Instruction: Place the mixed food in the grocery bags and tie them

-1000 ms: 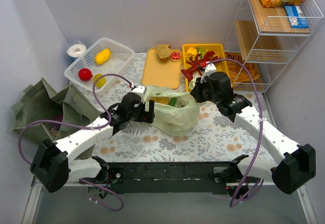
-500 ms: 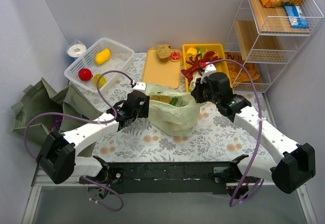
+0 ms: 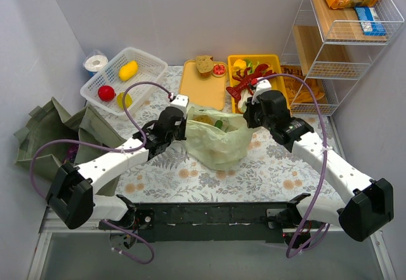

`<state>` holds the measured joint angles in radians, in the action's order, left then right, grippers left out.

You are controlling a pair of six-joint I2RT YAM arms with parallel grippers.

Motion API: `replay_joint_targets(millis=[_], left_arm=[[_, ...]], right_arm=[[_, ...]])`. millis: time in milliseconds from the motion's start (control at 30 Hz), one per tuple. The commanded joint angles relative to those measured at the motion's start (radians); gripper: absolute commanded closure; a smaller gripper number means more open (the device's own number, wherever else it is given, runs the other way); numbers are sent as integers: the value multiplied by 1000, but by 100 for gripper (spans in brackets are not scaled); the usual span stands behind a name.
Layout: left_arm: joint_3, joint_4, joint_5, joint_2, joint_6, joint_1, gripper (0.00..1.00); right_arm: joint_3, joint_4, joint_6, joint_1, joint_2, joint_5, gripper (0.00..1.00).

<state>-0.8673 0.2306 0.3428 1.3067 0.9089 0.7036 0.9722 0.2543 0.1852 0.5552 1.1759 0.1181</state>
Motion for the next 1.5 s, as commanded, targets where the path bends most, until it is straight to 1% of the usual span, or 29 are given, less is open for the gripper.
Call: replay_joint_targets(millis=[0,67,100,167,200,233,267,333,367,433,467,500,567,600,633,667,700,733,800,900,1033,1067,1133,1233,1467], left_arm=[[-41,-63,-227,-104,-48,4,100],[-58,-66,-298,-116,-42,4,100],[-67,-66,-379,-118,-36,4,100],[-97,-70,-441,-118,-13,2,100],[-110,-71,-483,-113,-5,0,100],[-127,-80,-508,-106,5,-3,100],[-134,-88,-530,-101,19,-6,100],[-147,-97,-580,-89,34,-19,100],[-154,-102,-591,-78,42,-27,100],[-157,-117,-645,-70,73,-59,100],[-157,-123,-663,-66,85,-72,100],[-153,-128,-682,-61,96,-85,100],[-142,-163,-772,-63,143,-142,100],[-119,-183,-804,-70,162,-162,100],[-108,-226,-842,-73,207,-203,100],[-99,-241,-896,-76,223,-223,100],[-92,-269,-919,-78,235,-236,100],[-90,-269,-933,-77,240,-251,100],[-91,-258,-953,-73,237,-257,100],[-96,-238,-970,-72,229,-266,100],[-104,-237,-995,-76,219,-277,100],[-105,-209,-999,-78,219,-279,100],[-105,-205,-1005,-78,220,-283,100],[-105,-201,-1013,-80,220,-286,100],[-107,-198,-1035,-76,217,-293,100]], right_arm=[[88,26,-72,-24,21,100,99],[118,42,-105,-29,25,110,99],[152,45,-116,-29,28,109,99],[184,65,-145,-29,39,107,79],[213,72,-148,-29,41,107,64],[227,80,-153,-29,42,101,38],[240,103,-161,-29,42,89,32],[263,121,-158,-29,28,55,25],[261,114,-156,-29,-2,32,25],[229,88,-155,-29,-48,-66,24],[205,65,-153,-29,-102,-105,26],[179,-4,-153,-29,-131,-212,28],[87,-82,-150,-28,-191,-320,36],[62,-136,-148,-26,-199,-439,38],[40,-156,-142,-23,-199,-486,41],[16,-168,-138,-15,-181,-521,42],[8,-176,-135,4,-165,-575,43],[5,-184,-141,18,-148,-592,45],[6,-196,-145,67,-95,-598,46],[11,-245,-148,109,-36,-591,45],[48,-302,-165,130,36,-583,45],[57,-308,-174,132,69,-581,46],[97,-303,-182,138,102,-581,49],[140,-291,-220,149,155,-581,49],[180,-286,-265,173,231,-558,50]])
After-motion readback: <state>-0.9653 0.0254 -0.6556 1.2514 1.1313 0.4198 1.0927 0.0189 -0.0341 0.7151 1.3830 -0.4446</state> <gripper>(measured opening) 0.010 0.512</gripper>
